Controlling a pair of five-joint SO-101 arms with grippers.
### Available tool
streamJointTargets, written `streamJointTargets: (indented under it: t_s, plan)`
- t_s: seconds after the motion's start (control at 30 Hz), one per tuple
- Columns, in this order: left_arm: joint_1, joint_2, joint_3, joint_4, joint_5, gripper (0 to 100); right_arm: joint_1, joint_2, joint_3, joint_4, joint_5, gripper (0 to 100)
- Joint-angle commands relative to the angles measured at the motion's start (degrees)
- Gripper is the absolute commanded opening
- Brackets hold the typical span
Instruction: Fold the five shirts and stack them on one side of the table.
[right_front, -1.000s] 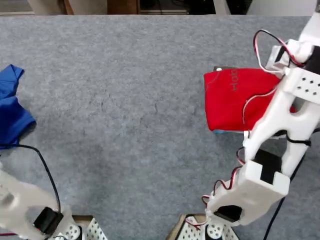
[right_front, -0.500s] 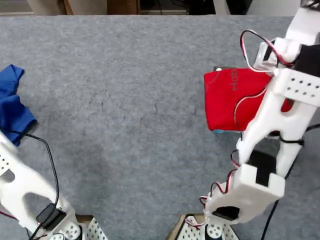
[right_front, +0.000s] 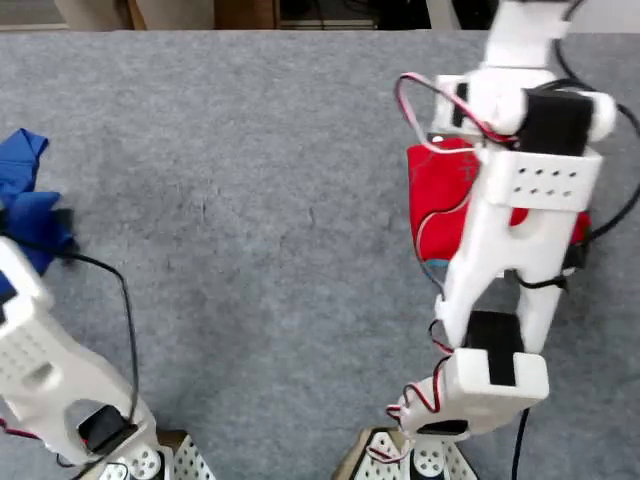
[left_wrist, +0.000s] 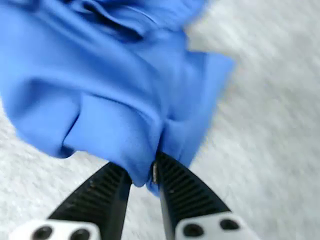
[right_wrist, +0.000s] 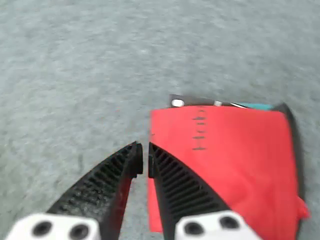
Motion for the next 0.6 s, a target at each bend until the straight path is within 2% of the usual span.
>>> streamJointTargets:
  t_s: [0.0, 0.2, 0.33, 0.43, 0.57]
  plan:
    - [8.44, -17.54, 14.59, 0.35, 0.44, 2, -3.74, -2.95, -1.89, 0.44, 0.26, 3.7]
    - [22.77, -41.19, 35.25, -2.99, 2.29, 2, -4.26, -2.86, -1.80, 0.44, 0.35, 3.7]
    - [34.73, -54.55, 48.09, -4.92, 2.20, 2, -4.18, -1.63, -1.89, 0.44, 0.53, 3.7]
    - [43.69, -62.90, 55.38, -4.92, 2.20, 2, -4.26, 0.48, -2.15, 0.44, 0.44, 3.7]
    - [52.40, -71.78, 61.63, -4.75, 2.11, 2, -4.53, 2.42, -2.33, 0.35, 0.35, 3.7]
